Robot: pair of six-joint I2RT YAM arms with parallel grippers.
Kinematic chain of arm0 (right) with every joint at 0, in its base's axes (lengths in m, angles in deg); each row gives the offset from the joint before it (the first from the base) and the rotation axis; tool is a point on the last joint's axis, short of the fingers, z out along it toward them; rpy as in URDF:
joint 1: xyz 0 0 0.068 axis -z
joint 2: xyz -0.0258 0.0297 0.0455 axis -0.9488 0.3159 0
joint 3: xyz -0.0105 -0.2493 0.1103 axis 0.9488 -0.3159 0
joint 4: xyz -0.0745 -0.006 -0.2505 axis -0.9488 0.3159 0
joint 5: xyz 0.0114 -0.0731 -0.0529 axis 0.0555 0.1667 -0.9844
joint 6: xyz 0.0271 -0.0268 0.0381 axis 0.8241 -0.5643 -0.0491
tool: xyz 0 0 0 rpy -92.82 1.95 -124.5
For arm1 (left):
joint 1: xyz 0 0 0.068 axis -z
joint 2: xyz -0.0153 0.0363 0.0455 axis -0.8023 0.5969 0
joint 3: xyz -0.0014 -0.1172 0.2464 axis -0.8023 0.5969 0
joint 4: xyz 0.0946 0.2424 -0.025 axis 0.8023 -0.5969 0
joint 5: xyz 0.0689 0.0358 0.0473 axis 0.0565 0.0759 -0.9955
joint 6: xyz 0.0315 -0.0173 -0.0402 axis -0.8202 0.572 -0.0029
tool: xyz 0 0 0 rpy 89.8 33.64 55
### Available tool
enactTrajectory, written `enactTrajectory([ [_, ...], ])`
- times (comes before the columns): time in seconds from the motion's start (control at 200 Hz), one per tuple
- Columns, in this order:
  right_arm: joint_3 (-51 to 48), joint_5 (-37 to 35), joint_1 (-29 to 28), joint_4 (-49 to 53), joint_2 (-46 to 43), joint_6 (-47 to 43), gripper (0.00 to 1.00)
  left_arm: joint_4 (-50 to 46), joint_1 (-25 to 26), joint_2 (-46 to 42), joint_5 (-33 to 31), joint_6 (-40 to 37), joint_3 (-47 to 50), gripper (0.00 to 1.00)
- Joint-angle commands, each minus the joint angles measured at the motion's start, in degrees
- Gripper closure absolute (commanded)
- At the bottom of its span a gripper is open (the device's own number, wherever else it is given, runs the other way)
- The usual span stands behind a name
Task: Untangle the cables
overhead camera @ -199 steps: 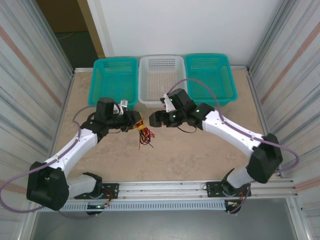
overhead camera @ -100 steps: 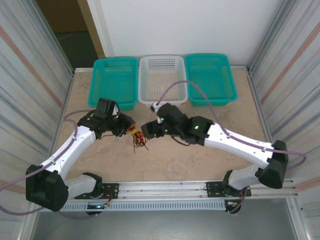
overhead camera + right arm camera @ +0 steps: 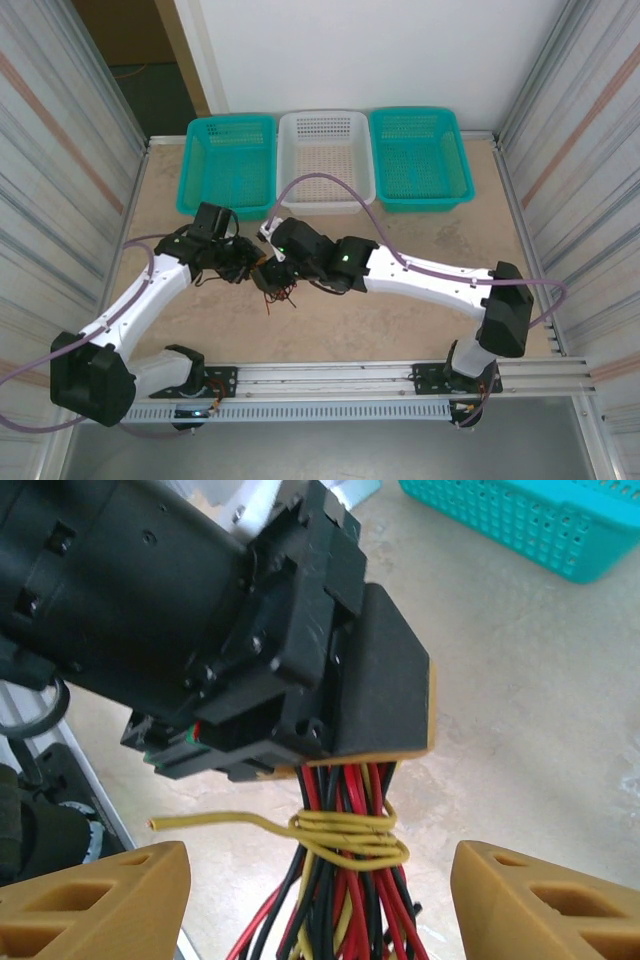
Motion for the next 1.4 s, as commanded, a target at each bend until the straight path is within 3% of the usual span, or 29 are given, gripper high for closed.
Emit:
enactTrajectory([
  [0.0,3.42,0.99,-0.30,0.32,2.07,-2.15,0.33,-1.73,0.32,-0.36,-0.93,0.74,-0.99,1.00],
  [0.24,5.81,3.41,-0.63,1.85,5.41,-3.53,0.46,-1.31,0.33,0.26,-0.46,-0.07,-1.22,1.00],
  [0.481,4.66,4.68,-1.18,0.35,4.58,-3.92,0.49,-1.69,0.19,0.25,-0.72,-0.18,-0.72,1.00],
  [0.762,5.20,3.38,-1.53,0.01,5.08,-2.77,0.76,-2.43,0.14,0.78,-1.00,-1.12,-1.46,1.00],
  [1.067,5.05,0.64,-1.15,-0.35,4.56,-1.80,0.91,-1.31,0.25,1.13,0.29,-1.78,-0.87,1.00],
  [1.212,3.41,4.06,0.56,-2.38,3.53,0.10,1.00,-1.05,0.35,1.19,0.47,-2.01,-1.00,1.00],
  [1.398,-2.44,11.24,4.86,-8.88,-0.22,4.43,1.00,-2.14,0.27,1.40,-0.22,-2.22,-1.62,1.00],
])
